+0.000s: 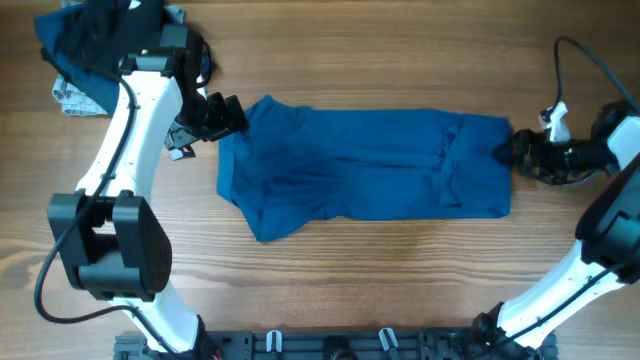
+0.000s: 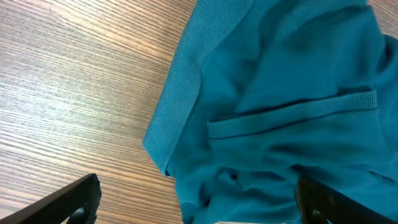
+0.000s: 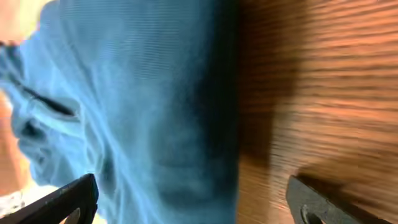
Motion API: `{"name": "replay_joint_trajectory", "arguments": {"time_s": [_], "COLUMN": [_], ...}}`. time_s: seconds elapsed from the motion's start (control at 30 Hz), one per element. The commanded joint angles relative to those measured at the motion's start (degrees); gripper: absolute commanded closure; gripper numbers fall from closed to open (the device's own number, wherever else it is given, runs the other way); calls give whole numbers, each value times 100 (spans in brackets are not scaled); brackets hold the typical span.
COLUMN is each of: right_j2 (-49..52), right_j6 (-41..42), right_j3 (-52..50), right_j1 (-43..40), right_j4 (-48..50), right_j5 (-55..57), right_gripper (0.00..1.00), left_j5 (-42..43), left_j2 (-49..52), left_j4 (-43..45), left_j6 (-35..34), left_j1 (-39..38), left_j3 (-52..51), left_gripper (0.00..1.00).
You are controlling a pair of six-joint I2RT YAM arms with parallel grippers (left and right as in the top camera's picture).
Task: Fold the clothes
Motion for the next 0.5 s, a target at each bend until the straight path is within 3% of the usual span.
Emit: {"name": "replay_joint_trajectory", "arguments": {"time_s": [0.0, 0.2, 0.37, 0.47], "right_j2": [302, 302, 302, 304], "right_j6": [-284, -284, -35, 352], "right_j3": [-66, -162, -898, -1296], "right_j1": [20, 162, 516, 612], "right_j4": [-46, -39, 730, 1220], "right_j5": [-328, -573, -498, -378], "right_gripper": [2, 2, 3, 8], "left_j5": [66, 66, 66, 66], "left_j2": [-74, -74, -74, -74], "left_j4": [13, 70, 70, 72], "left_j6": [33, 33, 33, 33], "left_j1": [46, 46, 46, 46], "left_j3": [-22, -22, -22, -22], "left_gripper": [0, 0, 0, 0]}}
